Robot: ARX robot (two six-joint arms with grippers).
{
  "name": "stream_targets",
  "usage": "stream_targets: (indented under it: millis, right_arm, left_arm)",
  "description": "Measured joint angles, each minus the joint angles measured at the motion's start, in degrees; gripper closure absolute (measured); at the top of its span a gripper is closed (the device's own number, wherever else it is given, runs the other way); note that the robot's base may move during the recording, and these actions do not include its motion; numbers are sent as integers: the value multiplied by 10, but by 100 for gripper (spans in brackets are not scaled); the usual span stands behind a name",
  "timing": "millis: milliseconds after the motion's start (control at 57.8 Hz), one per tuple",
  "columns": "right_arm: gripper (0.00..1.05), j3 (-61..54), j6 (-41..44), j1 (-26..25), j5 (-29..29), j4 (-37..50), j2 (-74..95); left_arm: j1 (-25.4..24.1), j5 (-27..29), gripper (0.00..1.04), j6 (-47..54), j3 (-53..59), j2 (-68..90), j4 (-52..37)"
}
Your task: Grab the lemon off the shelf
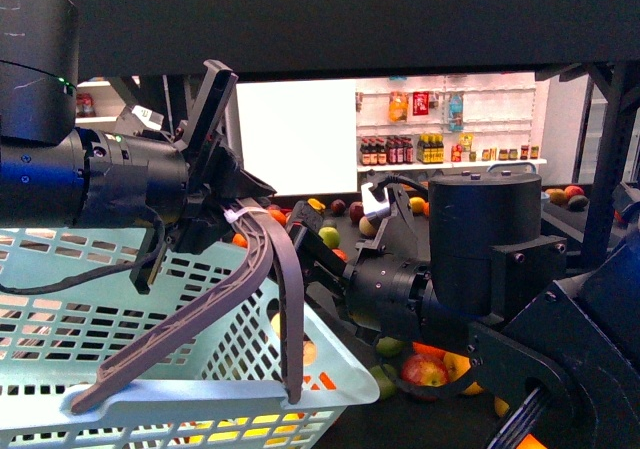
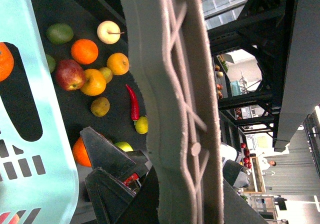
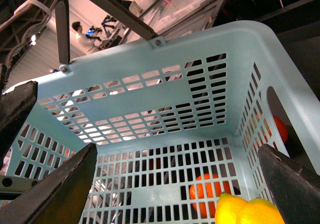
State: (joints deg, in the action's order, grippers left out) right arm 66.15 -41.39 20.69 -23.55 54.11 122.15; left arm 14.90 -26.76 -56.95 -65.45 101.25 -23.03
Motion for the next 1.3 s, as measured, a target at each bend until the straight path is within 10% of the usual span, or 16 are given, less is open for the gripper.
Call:
stream_targets:
  millis: [415,623,848,1055,1298]
  right_arm:
    - [7,-106,245,-141,196,20,-87]
    - [7,-284,362,-167,193,48,-292]
    - [8,-457,431,-235,129,-147,-633]
    - [41,-547,422,-253,202,-446,-974]
    - [80,-590,421,-209,234,-461,-1067]
  left_arm:
    - [2,-2,97,-8,0,0,0]
    - [4,-3,97,-10,0,0,0]
    - [4,-2,97,-10,0,0,0]
    - [4,-2,97,-10,0,0,0]
    - [4,-2,97,-12,0,0,0]
